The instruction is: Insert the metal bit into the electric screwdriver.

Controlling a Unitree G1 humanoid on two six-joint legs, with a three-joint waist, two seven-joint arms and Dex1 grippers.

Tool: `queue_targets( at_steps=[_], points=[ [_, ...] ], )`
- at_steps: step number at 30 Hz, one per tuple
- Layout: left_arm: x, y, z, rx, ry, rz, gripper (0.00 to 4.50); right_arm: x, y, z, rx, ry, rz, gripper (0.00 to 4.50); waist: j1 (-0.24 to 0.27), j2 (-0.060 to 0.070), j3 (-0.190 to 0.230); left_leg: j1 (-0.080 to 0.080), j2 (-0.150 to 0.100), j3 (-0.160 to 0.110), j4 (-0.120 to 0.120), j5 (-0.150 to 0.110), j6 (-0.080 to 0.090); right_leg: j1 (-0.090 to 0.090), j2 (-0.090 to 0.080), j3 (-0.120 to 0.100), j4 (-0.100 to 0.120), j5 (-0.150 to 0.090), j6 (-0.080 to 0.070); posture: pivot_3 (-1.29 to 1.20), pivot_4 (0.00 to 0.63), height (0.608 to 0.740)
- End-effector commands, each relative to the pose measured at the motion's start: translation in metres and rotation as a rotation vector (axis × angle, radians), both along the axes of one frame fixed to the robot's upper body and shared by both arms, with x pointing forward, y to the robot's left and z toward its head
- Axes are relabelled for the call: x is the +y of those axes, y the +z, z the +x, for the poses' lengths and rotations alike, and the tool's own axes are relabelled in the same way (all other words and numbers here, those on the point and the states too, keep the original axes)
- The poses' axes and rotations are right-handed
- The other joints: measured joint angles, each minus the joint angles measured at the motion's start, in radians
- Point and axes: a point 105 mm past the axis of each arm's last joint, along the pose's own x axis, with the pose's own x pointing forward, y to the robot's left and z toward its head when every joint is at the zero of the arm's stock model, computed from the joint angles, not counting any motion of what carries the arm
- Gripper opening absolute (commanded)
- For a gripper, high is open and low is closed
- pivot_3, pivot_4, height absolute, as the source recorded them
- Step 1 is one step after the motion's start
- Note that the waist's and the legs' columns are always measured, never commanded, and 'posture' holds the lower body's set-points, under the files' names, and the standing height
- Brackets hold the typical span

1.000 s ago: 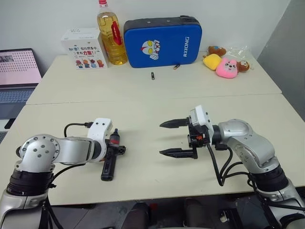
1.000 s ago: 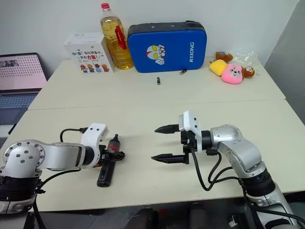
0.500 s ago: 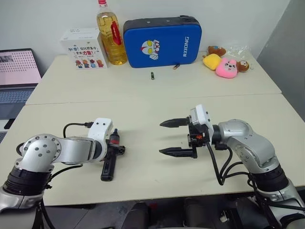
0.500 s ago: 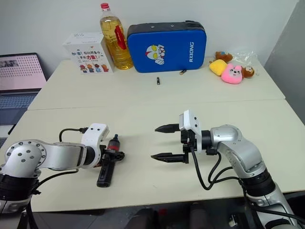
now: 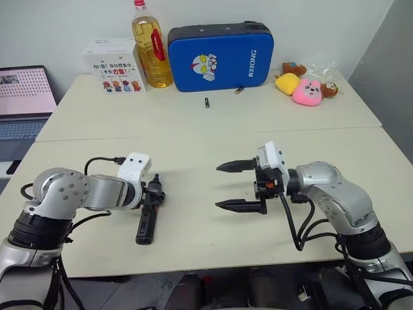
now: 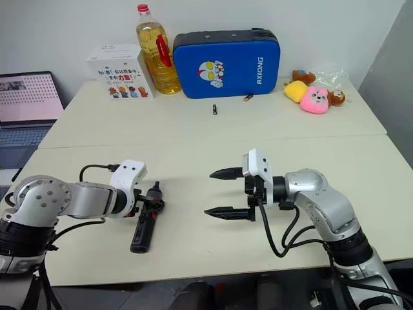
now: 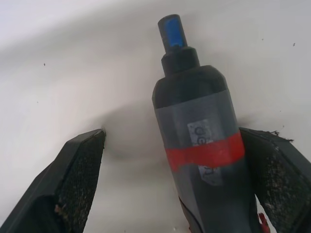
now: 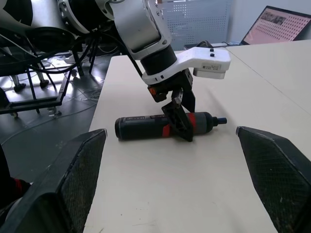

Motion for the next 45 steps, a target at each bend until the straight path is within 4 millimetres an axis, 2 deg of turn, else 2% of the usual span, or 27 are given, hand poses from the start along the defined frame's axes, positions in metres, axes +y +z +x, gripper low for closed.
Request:
queue_targets(
  at_steps=[1,9,14,18,21,27,37,45],
  points=[
    [0.009,0.001,0.007,0.000,0.003,0.050,4.47,0.001,0.013,-0.003,-0.053,0.010,0.030,4.50,0.000,0.000,0.000,0.000,0.000,0.000,0.000,0.000,0.000,0.000,0.000,0.000,0.000,0.000,0.000,0.00,0.150,0.740],
    [0.021,0.016,0.016,0.016,-0.057,0.095,4.47,0.000,0.014,-0.002,-0.058,0.002,0.034,4.50,-0.001,0.000,0.000,0.000,0.000,0.000,0.000,0.000,0.000,0.000,0.001,0.000,0.000,0.000,0.000,0.00,0.150,0.740],
    [0.015,0.021,0.008,0.101,-0.071,-0.021,4.47,0.001,0.014,-0.003,-0.061,0.001,0.037,4.50,-0.003,-0.002,0.002,-0.001,0.000,0.000,-0.001,0.000,0.000,-0.001,0.001,0.000,0.000,0.000,0.001,0.00,0.150,0.740],
    [0.009,0.016,0.004,0.134,-0.067,-0.114,4.47,0.001,0.013,-0.003,-0.060,-0.001,0.040,4.50,-0.003,-0.004,0.003,-0.001,0.000,0.000,-0.001,0.000,0.000,-0.002,0.001,0.000,0.000,0.000,0.001,0.00,0.150,0.740],
    [0.008,0.009,-0.001,0.146,-0.070,-0.122,4.47,0.002,0.014,-0.003,-0.060,-0.002,0.043,4.50,-0.003,-0.004,0.003,-0.001,0.000,0.000,-0.001,0.000,0.000,-0.002,-0.001,0.000,-0.001,0.000,0.001,0.00,0.150,0.740],
    [0.018,0.008,-0.006,0.136,-0.020,-0.123,4.47,0.003,0.013,-0.004,-0.058,-0.005,0.047,4.50,-0.003,-0.004,0.003,-0.001,0.001,0.000,-0.001,0.000,0.000,-0.002,-0.002,0.001,0.000,0.000,0.001,0.00,0.150,0.740],
    [0.002,0.015,-0.003,0.125,-0.019,-0.249,4.47,0.003,0.013,-0.002,-0.057,-0.004,0.051,4.50,-0.002,-0.004,0.003,-0.001,0.000,0.000,-0.001,0.000,0.000,-0.002,-0.002,0.001,0.000,0.000,0.001,0.00,0.150,0.740],
    [-0.007,0.010,-0.005,0.137,-0.027,-0.242,4.47,0.003,0.013,-0.001,-0.055,-0.005,0.050,4.50,-0.002,-0.004,0.003,-0.001,0.000,0.000,-0.001,0.000,0.000,-0.002,-0.002,0.001,0.000,0.000,0.001,0.00,0.150,0.740]
  ],
)
